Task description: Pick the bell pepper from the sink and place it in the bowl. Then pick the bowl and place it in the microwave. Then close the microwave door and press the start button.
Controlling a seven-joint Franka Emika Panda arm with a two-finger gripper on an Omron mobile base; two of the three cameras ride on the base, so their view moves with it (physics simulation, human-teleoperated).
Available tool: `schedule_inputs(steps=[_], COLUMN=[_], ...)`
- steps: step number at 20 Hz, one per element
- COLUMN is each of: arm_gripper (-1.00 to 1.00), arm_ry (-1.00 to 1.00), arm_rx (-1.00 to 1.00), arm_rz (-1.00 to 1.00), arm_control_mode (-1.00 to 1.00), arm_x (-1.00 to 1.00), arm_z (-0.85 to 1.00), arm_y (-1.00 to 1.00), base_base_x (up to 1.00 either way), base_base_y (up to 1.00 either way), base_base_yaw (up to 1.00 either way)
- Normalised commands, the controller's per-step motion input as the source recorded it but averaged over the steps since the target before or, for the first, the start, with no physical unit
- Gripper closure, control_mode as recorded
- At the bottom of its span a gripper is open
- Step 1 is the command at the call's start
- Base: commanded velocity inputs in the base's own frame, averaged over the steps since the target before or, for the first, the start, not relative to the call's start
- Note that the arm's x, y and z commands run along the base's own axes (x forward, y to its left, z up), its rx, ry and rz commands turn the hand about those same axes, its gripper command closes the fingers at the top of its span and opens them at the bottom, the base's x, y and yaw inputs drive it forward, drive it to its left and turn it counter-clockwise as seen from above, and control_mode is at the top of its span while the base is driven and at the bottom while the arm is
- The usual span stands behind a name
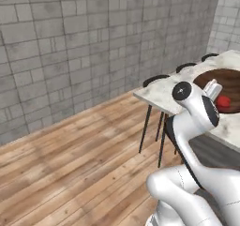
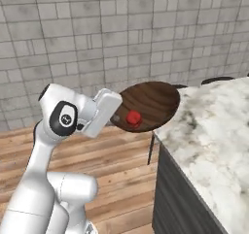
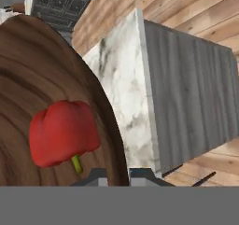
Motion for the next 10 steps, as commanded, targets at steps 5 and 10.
schedule_inputs(steps=[5,10], arm_gripper=[1.00,1.00], arm_ry=[0.00,0.00], arm_rx=[0.00,0.00], arm_rz=[0.00,0.00], arm_control_mode=[1.00,1.00], arm_x=[0.00,0.00], arm_z=[0.00,0.00], arm_y=[0.00,0.00], base_base_x=[-0.11,-0.33], base_base_y=[0.20,-0.25], base_base_yaw=[-0.70,-0.60])
